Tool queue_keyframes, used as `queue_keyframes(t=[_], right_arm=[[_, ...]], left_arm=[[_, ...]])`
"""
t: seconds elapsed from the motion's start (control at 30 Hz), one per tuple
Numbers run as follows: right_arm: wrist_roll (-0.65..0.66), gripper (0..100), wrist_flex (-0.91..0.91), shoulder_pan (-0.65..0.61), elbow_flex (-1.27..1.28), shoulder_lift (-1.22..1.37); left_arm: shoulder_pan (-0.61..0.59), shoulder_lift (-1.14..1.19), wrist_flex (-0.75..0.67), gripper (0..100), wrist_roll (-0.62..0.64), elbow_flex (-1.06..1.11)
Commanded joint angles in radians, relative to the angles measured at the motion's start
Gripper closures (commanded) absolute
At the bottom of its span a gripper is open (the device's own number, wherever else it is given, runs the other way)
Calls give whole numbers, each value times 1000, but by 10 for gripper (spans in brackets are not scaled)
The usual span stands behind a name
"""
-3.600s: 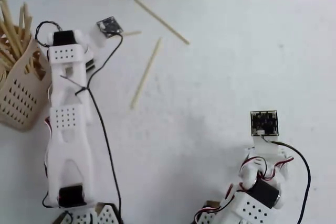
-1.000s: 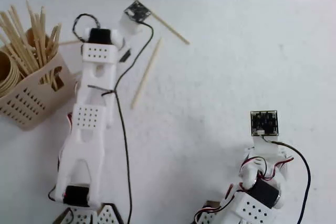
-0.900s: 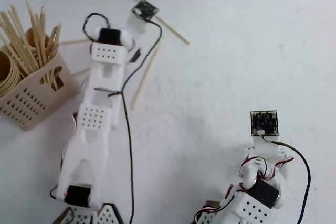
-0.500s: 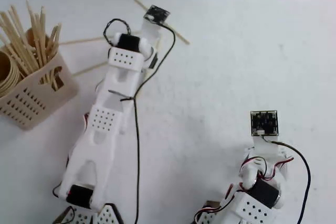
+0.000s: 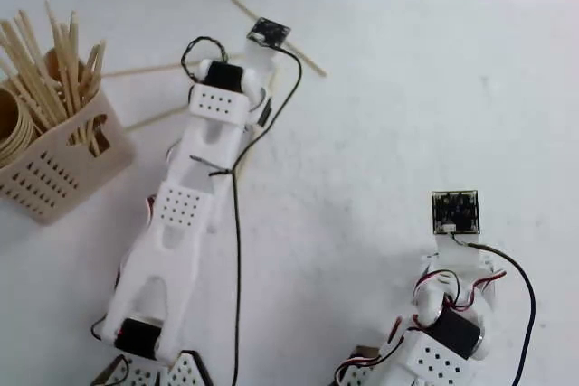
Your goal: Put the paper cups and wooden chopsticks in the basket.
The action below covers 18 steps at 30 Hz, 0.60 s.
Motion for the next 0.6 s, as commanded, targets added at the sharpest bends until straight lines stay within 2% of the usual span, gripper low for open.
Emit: queue_keyframes(t=[0.0, 0.33, 0.57], right_arm=[[-2, 954, 5, 10, 9, -1], [-2, 954, 5, 10, 9, -1], [-2, 954, 5, 10, 9, -1]], left_arm=[[50, -110, 41, 891, 6, -31], [59, -127, 49, 891, 2, -26], [51, -8, 48, 892, 0, -25]])
